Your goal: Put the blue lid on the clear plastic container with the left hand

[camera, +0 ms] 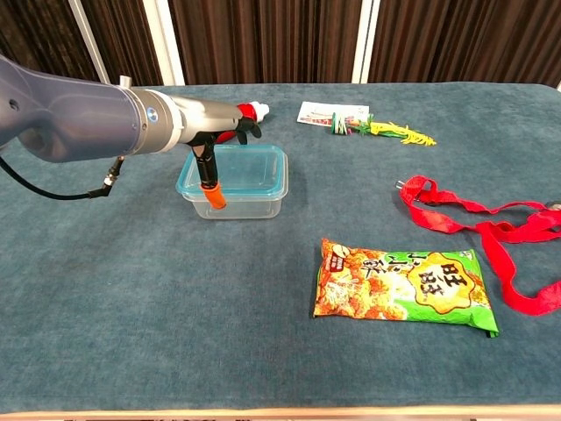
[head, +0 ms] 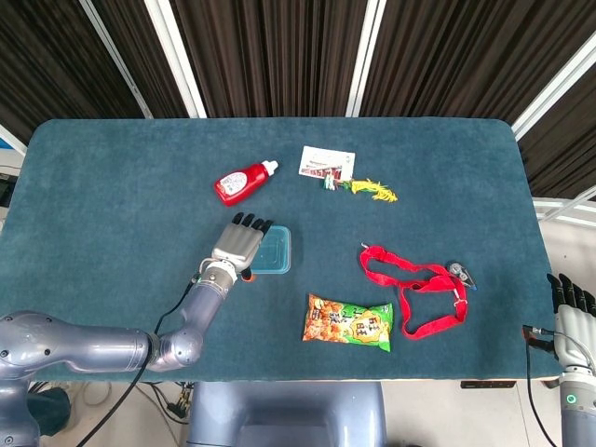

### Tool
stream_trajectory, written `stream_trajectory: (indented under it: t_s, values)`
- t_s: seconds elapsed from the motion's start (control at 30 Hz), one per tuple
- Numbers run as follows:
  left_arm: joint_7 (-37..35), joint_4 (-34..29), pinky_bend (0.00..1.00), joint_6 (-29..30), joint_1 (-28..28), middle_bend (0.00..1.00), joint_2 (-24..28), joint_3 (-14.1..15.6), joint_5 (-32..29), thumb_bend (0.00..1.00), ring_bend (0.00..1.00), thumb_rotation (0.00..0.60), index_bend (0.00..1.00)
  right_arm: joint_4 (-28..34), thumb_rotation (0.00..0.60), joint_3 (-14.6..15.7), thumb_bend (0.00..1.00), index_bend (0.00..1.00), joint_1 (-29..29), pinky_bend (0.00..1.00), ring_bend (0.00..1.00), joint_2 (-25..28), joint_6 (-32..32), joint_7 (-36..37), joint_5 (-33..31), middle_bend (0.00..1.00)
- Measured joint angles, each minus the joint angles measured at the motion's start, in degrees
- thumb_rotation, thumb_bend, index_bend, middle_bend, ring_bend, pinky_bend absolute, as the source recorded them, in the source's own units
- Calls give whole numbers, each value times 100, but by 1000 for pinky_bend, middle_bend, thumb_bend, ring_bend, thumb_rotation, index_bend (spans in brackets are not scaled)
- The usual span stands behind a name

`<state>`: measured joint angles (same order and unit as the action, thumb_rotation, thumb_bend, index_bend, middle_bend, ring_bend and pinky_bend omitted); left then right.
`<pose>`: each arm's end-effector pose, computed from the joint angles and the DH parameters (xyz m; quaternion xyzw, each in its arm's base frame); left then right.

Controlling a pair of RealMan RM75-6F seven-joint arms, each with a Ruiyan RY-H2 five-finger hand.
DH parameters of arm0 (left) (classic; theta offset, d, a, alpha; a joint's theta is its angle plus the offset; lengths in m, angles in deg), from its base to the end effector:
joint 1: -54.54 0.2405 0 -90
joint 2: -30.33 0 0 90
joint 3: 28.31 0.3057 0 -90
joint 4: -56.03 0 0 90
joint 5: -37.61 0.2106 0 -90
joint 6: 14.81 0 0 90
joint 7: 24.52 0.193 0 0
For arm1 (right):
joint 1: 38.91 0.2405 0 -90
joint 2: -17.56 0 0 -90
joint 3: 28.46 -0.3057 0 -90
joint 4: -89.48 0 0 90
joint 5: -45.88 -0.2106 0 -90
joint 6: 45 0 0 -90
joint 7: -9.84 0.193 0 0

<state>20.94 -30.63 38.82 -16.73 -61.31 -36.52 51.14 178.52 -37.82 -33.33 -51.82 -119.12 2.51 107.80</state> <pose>-0.0730 0.4678 -0.0802 -0.7811 -0.3980 -0.2150 0.4304 -0.4316 -0.2473 0.1635 0.4861 -0.4914 0.2790 0.6667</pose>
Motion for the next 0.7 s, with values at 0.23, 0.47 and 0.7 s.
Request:
stream_trajectory:
  t_s: [0.23,0.47,0.7]
  values:
    - [21,16,5,95,14,149,-47,-11,-21,66,0,600,55,17,600,-6,268,36,-8,0,0,5,-22,13,-1,1]
    - [36,40,5,150,26,125,-84,-51,2,65,0,600,54,33,600,-9,268,35,-8,0,0,4,-16,5,-26,1]
    - [70,25,5,124,37,105,-90,-54,35,65,0,600,47,49,600,-17,268,35,-10,0,0,8,-21,-3,-51,1]
